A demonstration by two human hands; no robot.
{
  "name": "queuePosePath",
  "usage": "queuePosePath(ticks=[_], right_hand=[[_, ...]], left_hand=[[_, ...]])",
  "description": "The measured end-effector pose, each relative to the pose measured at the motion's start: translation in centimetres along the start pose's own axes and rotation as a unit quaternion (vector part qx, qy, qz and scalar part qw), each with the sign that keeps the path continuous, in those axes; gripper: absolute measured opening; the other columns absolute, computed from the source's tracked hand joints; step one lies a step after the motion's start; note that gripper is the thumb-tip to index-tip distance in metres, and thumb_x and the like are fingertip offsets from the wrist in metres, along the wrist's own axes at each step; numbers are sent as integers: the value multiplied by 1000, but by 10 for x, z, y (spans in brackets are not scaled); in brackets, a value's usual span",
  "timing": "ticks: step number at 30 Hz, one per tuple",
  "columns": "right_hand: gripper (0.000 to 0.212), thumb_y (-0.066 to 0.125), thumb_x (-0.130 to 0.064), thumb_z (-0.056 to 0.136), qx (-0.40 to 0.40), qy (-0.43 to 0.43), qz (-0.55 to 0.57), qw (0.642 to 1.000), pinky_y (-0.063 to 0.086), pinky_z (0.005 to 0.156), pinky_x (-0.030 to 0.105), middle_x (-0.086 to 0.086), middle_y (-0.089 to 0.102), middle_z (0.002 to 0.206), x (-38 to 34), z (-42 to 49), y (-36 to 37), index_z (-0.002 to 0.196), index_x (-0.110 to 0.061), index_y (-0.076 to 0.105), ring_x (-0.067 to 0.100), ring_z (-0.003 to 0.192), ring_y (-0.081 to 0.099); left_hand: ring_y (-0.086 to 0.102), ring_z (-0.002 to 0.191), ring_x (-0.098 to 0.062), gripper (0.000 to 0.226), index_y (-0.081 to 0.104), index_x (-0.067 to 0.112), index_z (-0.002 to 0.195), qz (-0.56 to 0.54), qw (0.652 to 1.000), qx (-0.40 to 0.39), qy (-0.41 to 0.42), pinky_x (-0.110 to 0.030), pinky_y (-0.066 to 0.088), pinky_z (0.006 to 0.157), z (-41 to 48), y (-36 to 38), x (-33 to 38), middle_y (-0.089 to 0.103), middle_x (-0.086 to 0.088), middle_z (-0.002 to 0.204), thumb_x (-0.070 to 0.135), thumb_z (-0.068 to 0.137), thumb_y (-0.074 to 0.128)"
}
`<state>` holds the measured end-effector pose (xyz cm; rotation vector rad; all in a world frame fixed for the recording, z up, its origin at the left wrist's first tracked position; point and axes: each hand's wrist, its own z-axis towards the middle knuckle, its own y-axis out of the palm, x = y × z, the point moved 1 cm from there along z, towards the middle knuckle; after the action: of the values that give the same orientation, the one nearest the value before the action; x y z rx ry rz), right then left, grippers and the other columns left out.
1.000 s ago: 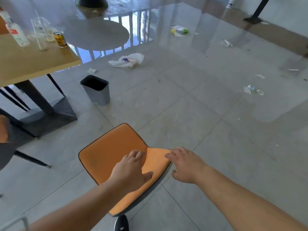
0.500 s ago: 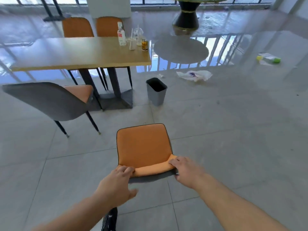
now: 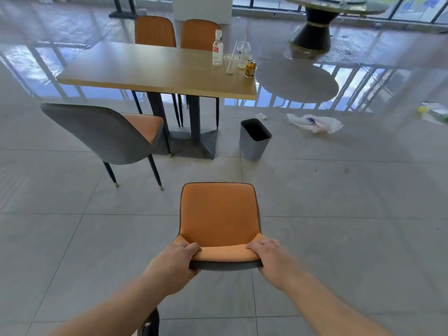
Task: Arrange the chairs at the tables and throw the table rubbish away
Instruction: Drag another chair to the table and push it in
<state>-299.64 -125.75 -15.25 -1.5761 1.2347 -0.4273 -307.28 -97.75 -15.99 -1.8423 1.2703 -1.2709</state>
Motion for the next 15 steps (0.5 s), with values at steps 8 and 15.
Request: queuePosePath(ticks=[8, 15], right_hand=[[56, 55, -15, 93, -5, 8, 21, 1000, 41, 109, 40, -10, 51, 143, -65, 120, -36, 144, -40, 48, 20, 130, 44], [57, 54, -16, 95, -2, 28, 32, 999, 47, 101, 39, -12, 48, 140, -111, 233, -84, 144, -43, 46, 16, 129, 42]], left_hand=[[45, 99, -8, 31, 47, 49, 121, -13, 1000, -18, -1, -30, 45, 90, 75, -84, -97, 52, 18, 116, 48, 93, 62], [48, 104, -7, 39, 47, 49, 131, -15, 998, -61, 15, -31, 46, 97, 164, -171, -174, 52, 18, 125, 45, 95, 62]])
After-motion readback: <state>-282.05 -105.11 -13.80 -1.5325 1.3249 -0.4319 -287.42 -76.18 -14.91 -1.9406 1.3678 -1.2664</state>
